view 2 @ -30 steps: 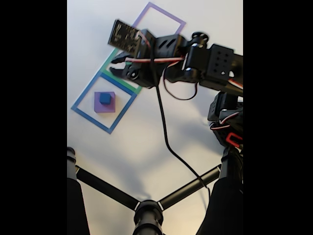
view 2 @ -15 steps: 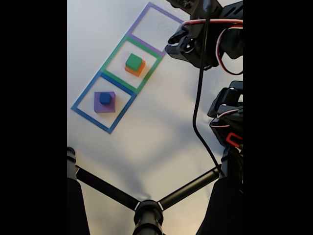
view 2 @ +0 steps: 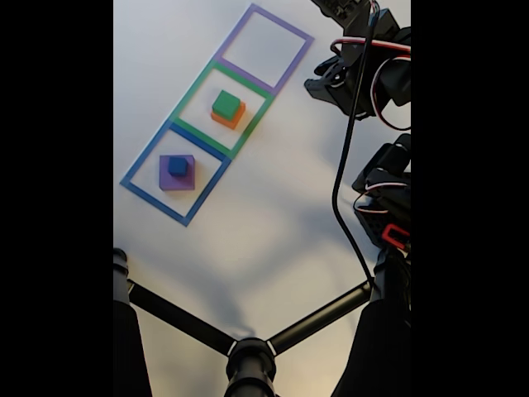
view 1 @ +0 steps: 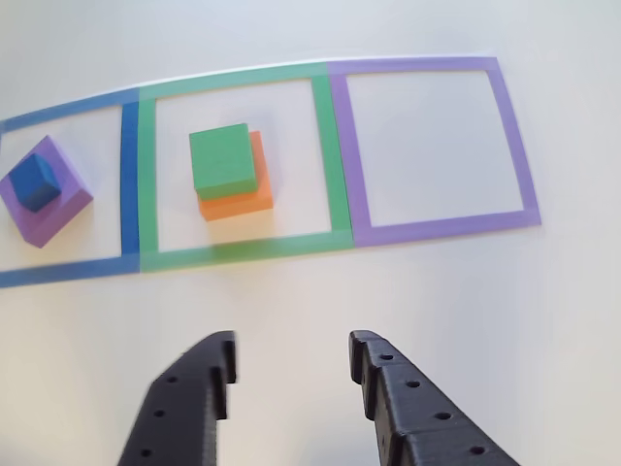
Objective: Tower of hanoi
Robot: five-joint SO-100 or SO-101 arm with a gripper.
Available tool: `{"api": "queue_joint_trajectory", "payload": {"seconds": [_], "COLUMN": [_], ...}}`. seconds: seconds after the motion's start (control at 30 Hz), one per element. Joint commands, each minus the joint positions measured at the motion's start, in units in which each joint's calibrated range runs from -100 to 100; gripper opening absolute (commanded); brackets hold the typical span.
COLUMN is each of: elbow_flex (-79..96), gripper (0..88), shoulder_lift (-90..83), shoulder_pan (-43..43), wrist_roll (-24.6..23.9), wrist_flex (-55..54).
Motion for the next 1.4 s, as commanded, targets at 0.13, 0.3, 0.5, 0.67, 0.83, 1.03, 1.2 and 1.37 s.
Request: {"api": "queue_joint_trajectory", "payload": {"seconds": [0.13, 0.3, 0.5, 0.67, 0.83, 1.03, 1.2, 1.37], "elbow_flex": [20.1, 29.0, 37.0, 49.1, 56.3, 60.7, 61.5, 61.9], "gripper": [28.8, 35.5, 44.0, 43.0, 43.0, 42.8, 42.8, 42.5], "shoulder_lift": [-8.3, -12.3, -11.8, -7.6, -2.0, 4.7, 11.5, 16.2], "shoulder_pan": [3.3, 5.1, 2.9, 0.7, 0.4, 0.1, 0.2, -0.6], "wrist_roll": [0.0, 0.0, 0.0, 0.0, 0.0, 0.0, 0.0, 0.0], "wrist_flex": [-19.8, -26.7, -36.6, -58.4, -73.4, -85.6, -93.8, -99.3]}}
